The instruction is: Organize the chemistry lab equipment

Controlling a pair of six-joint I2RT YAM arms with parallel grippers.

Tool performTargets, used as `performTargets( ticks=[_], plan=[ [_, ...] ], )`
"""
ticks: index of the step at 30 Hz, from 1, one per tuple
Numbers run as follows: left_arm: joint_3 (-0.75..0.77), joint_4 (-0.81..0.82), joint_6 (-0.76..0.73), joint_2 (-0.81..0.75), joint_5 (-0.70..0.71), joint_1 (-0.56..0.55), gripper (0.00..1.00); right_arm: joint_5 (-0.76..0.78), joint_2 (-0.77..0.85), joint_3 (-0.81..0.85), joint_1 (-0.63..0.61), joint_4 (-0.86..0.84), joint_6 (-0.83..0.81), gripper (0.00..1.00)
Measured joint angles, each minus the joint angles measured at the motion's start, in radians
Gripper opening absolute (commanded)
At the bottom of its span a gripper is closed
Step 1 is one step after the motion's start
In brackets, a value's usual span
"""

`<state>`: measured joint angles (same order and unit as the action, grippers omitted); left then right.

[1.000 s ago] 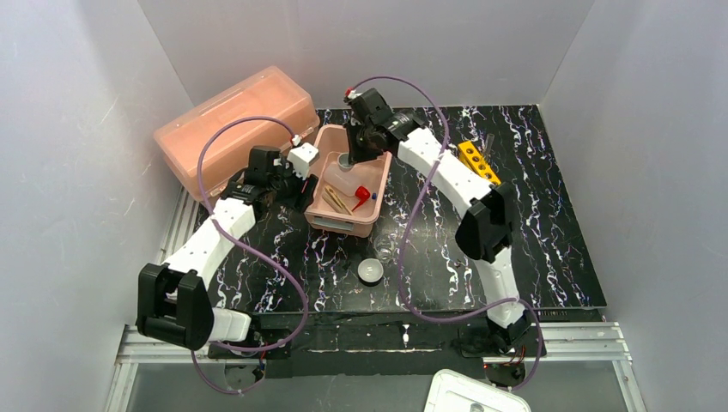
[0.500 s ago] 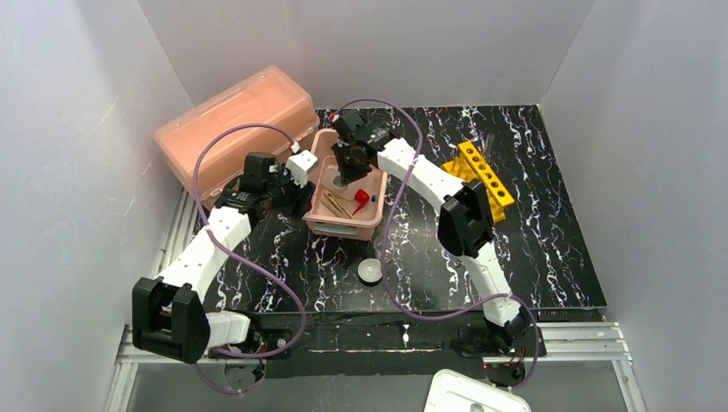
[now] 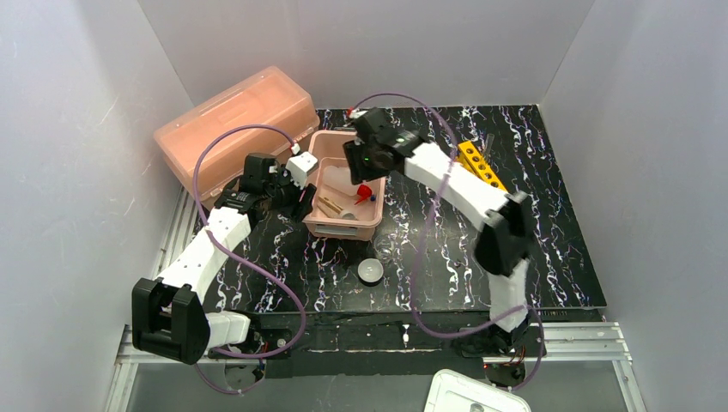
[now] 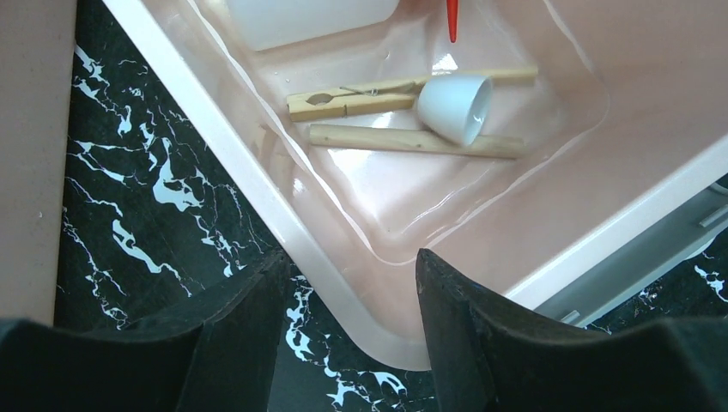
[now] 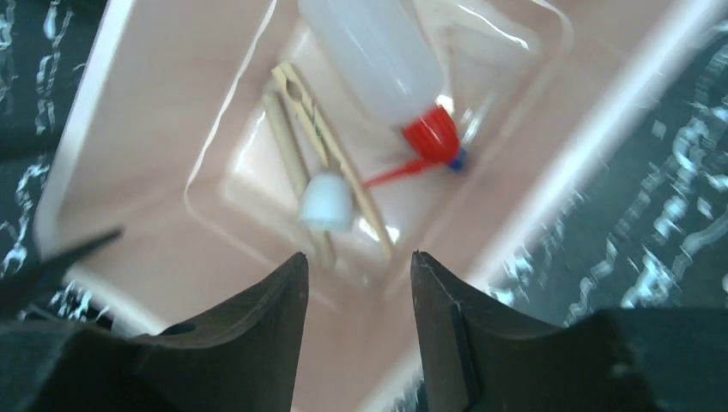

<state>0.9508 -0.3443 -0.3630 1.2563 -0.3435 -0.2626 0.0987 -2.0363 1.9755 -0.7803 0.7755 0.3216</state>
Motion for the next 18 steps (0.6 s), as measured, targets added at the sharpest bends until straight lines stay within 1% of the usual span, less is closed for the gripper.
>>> performTargets(
  ticks=[5, 6, 9, 12, 14, 18],
  plan=[
    [0.0, -0.001, -0.001, -0.001, 0.001, 0.0, 0.54, 0.019, 0.414, -0.31, 0.001, -0.078, 0.001, 0.55],
    [0.0, -0.001, -0.001, -0.001, 0.002, 0.0, 0.54, 0.019, 0.484, -0.364, 0.001, -0.096, 0.005, 0.55],
    [0.0, -0.001, -0.004, -0.001, 0.004, 0.0, 0.55, 0.016, 0.683, -0.594, 0.001, -0.167, 0.027, 0.54],
    [0.0, -0.002, -0.004, -0.001, 0.007, 0.0, 0.54, 0.006, 0.749, -0.776, 0.001, -0.179, 0.068, 0.53],
    [0.0, -0.005, -0.004, -0.001, 0.007, 0.0, 0.54, -0.003, 0.726, -0.875, 0.001, -0.192, 0.103, 0.53],
    [0.004, -0.018, -0.003, -0.001, 0.008, 0.0, 0.55, -0.025, 0.696, -0.985, 0.001, -0.201, 0.167, 0.53]
  ],
)
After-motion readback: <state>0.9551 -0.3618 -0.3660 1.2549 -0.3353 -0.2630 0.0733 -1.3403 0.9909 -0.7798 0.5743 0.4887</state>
